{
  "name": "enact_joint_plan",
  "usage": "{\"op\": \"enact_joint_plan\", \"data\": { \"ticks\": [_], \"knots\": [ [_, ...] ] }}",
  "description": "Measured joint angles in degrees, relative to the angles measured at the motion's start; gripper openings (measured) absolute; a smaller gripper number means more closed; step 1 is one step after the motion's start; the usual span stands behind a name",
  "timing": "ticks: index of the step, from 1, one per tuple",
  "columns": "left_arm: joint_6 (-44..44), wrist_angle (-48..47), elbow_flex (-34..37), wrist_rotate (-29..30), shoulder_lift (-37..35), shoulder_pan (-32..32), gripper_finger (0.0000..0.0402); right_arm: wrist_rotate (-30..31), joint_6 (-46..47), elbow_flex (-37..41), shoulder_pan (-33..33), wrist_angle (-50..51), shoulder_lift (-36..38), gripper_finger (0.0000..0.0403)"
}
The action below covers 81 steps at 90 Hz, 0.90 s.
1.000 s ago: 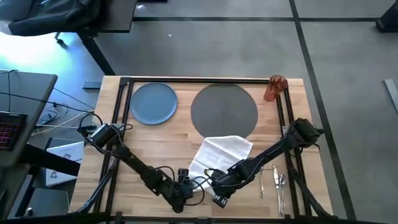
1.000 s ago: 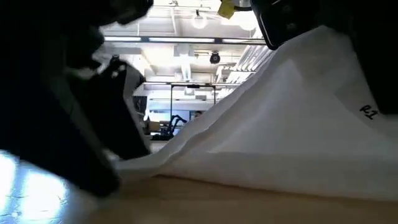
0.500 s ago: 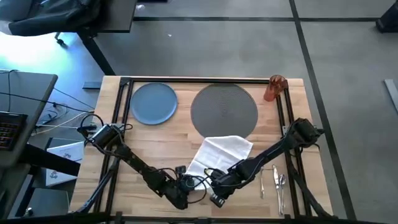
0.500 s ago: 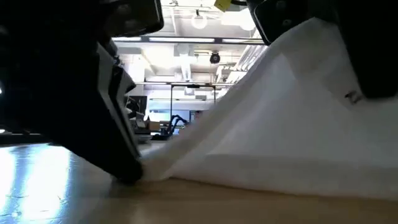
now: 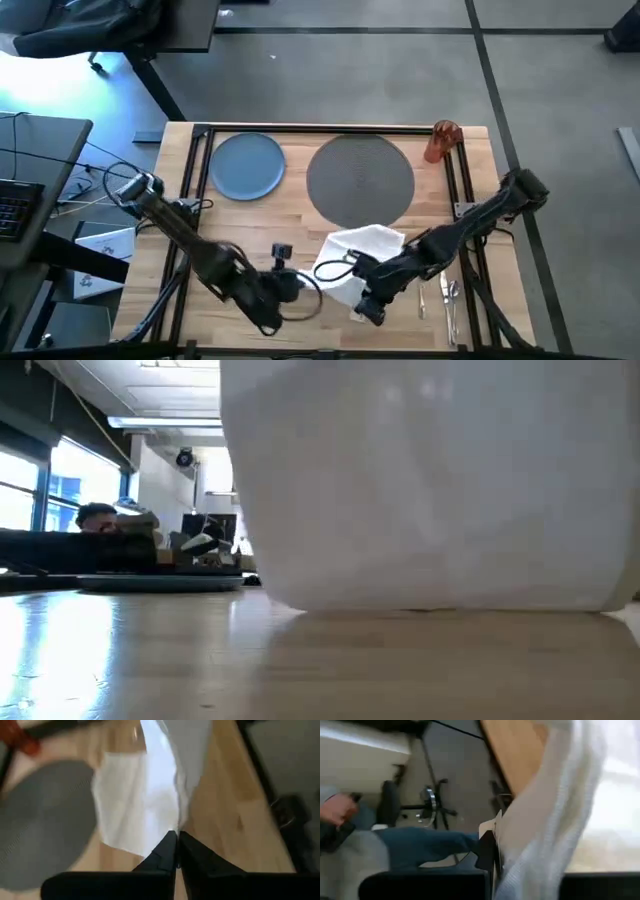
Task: Set table place
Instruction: Fold the white table napkin
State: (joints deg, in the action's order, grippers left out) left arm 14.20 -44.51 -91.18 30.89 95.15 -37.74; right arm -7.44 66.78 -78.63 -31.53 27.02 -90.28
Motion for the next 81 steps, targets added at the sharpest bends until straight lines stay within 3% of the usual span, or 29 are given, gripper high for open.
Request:
{"op": "enact_joint_plan", "data": {
  "ticks": [17,32,50,72,81],
  "knots": [
    [-3.84,6.43,-2.36,-5.89,-9.63,3.74,0.0000,0.50,-9.38,-9.58,1.19,6.06,3.14,0.0000],
    [-3.98,14.56,-2.73,-7.94,-15.20,7.71,0.0000,2.81,-21.74,-23.13,5.93,23.68,3.03,0.0000],
    [-6.27,13.15,-2.71,1.44,-17.18,14.63,0.0000,11.79,-35.56,-32.02,17.39,43.13,2.93,0.0000],
    [-20.61,15.05,-2.64,11.36,-17.07,27.52,0.0000,23.35,-50.22,-32.80,32.94,43.80,2.77,0.0000],
    [-30.34,20.91,-2.64,10.91,-17.21,32.13,0.0000,26.79,-53.00,-36.18,35.52,44.01,2.77,0.0000]
  ]
}}
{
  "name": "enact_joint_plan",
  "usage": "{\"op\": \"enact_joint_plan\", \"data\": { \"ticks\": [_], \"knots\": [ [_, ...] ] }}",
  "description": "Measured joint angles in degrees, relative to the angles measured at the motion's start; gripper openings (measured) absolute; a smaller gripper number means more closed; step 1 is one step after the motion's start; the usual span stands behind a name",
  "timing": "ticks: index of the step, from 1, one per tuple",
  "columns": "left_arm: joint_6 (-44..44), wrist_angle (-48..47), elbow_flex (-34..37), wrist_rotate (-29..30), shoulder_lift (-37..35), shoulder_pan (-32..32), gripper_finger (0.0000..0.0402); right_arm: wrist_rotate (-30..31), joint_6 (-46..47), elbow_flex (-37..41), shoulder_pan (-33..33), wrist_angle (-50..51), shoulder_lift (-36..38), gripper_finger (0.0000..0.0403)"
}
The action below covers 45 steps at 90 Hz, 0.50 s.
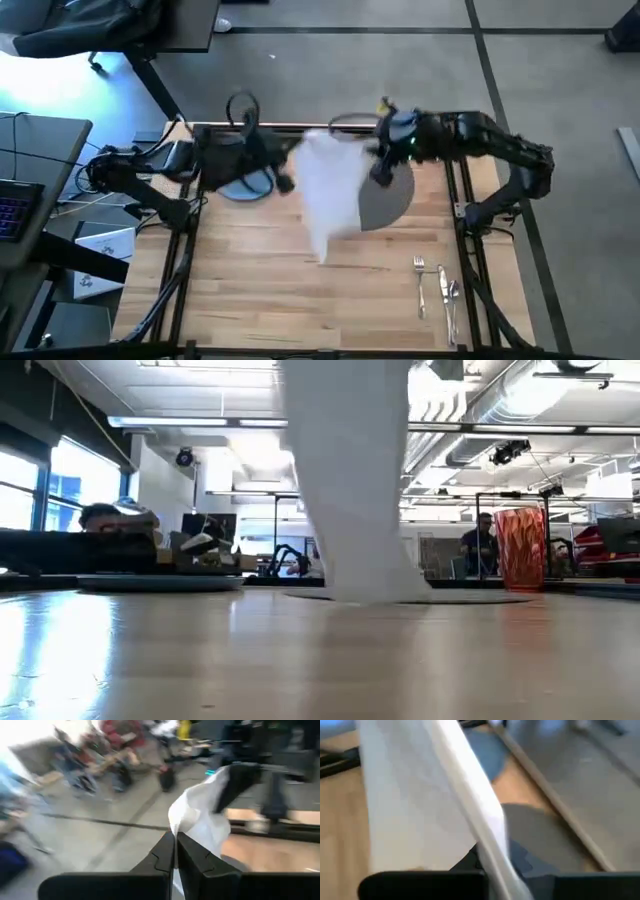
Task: Set table place
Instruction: Fold the white table napkin
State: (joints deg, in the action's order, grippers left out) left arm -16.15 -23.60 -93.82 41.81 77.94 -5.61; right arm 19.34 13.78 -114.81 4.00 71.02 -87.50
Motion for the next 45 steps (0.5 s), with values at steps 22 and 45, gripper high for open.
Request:
{"op": "enact_joint_plan", "data": {
  "ticks": [22,45],
  "knots": [
    [0.38,-4.01,-0.09,-10.08,1.11,2.58,0.0000,0.04,-7.53,-4.84,-0.71,4.17,0.13,0.0000],
    [21.01,-23.73,6.35,-17.32,6.39,-3.78,0.0000,-4.01,-3.48,13.70,-6.08,6.27,0.07,0.0000]
  ]
}}
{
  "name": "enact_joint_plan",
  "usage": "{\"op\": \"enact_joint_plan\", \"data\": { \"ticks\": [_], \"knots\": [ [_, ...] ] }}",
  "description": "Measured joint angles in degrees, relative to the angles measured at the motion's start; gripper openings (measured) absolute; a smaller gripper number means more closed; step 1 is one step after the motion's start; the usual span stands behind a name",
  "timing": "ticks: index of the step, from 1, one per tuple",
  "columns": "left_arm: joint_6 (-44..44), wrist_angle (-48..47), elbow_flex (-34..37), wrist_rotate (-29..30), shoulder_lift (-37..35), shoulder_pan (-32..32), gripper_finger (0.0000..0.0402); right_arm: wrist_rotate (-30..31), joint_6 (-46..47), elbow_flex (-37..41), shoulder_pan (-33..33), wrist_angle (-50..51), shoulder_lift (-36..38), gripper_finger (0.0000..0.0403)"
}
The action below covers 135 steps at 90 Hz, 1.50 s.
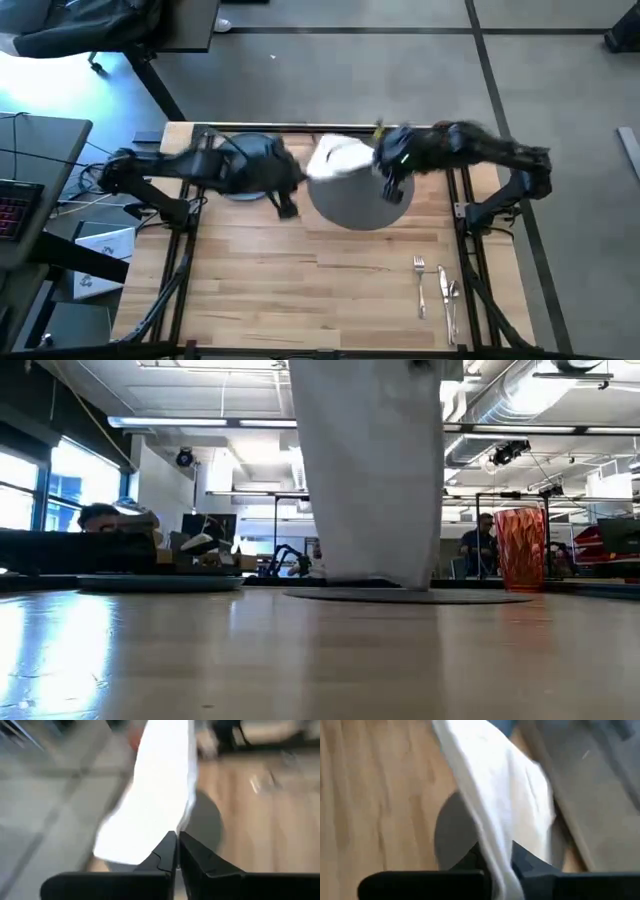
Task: Set table place
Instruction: Fold the white table napkin
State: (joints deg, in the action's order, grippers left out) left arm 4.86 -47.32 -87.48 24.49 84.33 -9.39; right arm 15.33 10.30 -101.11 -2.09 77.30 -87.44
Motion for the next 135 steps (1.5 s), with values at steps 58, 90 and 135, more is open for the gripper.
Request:
{"op": "enact_joint_plan", "data": {
  "ticks": [58,90,135],
  "knots": [
    [24.04,13.48,11.78,-16.64,6.90,-25.65,0.0000,-15.61,32.90,33.75,-28.26,-50.41,-3.39,0.0000],
    [31.14,20.32,11.80,-22.77,9.88,-31.49,0.0000,-18.38,48.22,28.35,-35.89,-65.88,-12.59,0.0000],
    [17.30,11.34,14.02,-0.37,9.64,-21.23,0.0000,-13.50,53.09,26.63,-24.30,-33.70,-13.56,0.0000]
  ]
}}
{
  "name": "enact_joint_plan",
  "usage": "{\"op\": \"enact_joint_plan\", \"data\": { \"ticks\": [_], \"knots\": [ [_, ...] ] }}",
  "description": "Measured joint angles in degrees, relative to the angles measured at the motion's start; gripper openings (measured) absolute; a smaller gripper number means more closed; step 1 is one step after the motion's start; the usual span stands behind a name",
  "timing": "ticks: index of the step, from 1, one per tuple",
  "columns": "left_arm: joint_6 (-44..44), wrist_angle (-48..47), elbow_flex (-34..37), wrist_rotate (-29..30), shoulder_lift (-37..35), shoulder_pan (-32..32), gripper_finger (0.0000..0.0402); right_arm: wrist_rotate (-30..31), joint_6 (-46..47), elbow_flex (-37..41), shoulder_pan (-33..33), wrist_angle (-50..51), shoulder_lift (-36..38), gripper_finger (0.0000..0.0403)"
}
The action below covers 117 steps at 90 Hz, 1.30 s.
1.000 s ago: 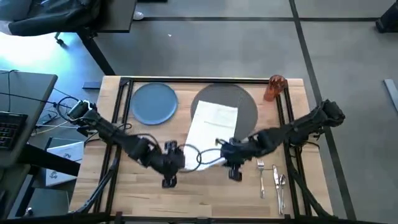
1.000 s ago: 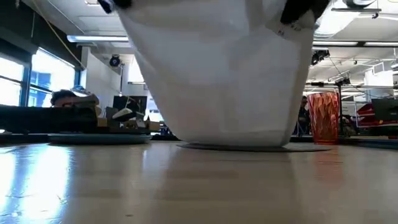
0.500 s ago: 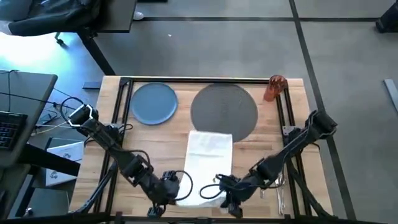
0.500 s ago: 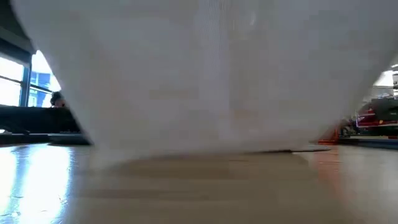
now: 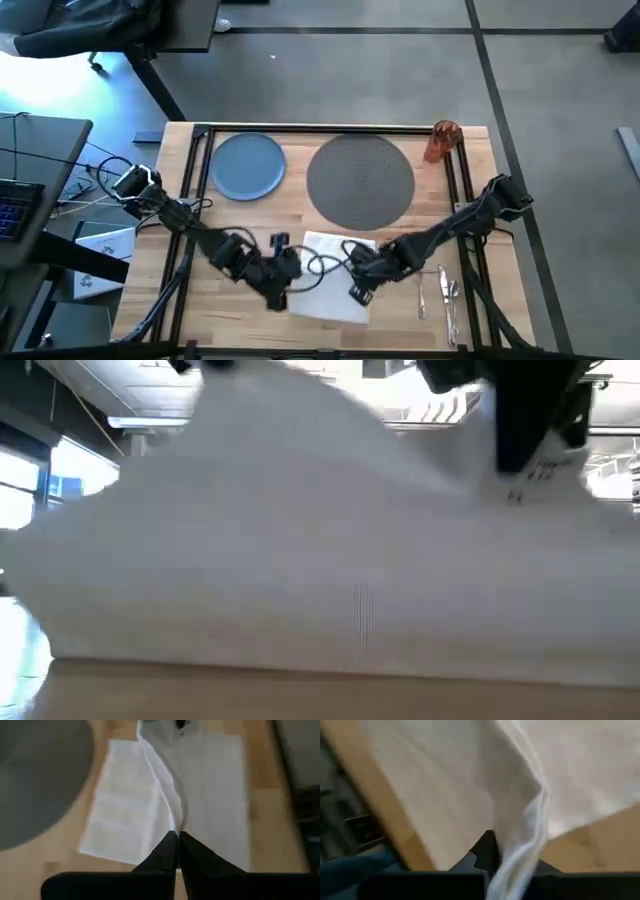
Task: Set table place
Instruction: Fold the white table napkin
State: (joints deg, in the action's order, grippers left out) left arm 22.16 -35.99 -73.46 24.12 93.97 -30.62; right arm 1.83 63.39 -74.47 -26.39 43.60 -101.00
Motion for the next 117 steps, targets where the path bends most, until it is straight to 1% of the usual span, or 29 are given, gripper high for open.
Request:
{"op": "enact_joint_plan", "data": {
  "ticks": [19,27,42,51,64,78,94,106,117],
  "knots": [
    [-5.13,5.42,5.46,-0.79,0.05,6.82,0.0000,-0.29,-0.67,4.14,4.25,-0.19,0.05,0.0000],
    [-5.80,9.62,7.60,-1.92,0.02,9.06,0.0000,-0.29,-1.10,5.15,5.48,0.32,0.05,0.0000],
    [-5.86,11.05,9.11,-3.45,0.00,12.19,0.0000,-0.43,-4.49,6.01,7.31,-0.39,0.05,0.0000],
    [-5.85,10.82,10.43,-3.83,0.04,13.44,0.0000,-0.52,-5.41,6.01,8.25,-0.42,0.04,0.0000],
    [-5.86,14.67,13.08,-6.38,0.04,14.71,0.0000,-0.60,-5.63,6.01,9.14,-0.08,-0.60,0.0000],
    [-5.89,17.29,14.54,-6.53,0.04,15.34,0.0000,-2.81,-6.86,6.01,9.15,-0.01,-2.33,0.0000],
    [-5.83,20.16,16.44,-6.54,0.04,15.66,0.0000,-2.63,-6.42,6.01,9.11,0.48,-2.82,0.0001],
    [-5.84,20.17,16.53,-6.29,0.04,15.66,0.0000,-2.51,-5.39,6.01,9.36,1.41,-2.81,0.0017],
    [-5.78,20.15,16.51,-5.44,0.04,15.66,0.0001,-2.97,-4.93,6.00,9.44,2.20,-2.79,0.0054]
  ]
}}
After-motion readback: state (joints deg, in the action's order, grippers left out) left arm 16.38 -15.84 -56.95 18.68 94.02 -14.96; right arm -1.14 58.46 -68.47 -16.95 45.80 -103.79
